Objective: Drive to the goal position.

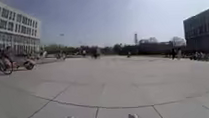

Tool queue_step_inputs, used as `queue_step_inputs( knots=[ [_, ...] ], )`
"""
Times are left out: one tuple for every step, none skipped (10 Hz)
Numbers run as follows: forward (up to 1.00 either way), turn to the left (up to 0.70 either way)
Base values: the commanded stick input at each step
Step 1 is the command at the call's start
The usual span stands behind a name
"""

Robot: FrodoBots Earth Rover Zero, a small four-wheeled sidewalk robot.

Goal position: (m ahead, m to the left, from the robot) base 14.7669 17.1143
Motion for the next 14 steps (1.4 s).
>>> queue_step_inputs(
  knots=[
    [0.85,0.25],
    [0.85,0.30],
    [0.85,0.06],
    [0.85,0.01],
    [0.85,0.01],
    [0.85,0.01],
    [0.85,0.01],
    [0.85,0.01],
    [0.85,0.01],
    [0.85,0.01],
    [0.85,0.01],
    [0.85,0.01],
    [0.85,0.01],
    [0.85,0.01]
  ],
)
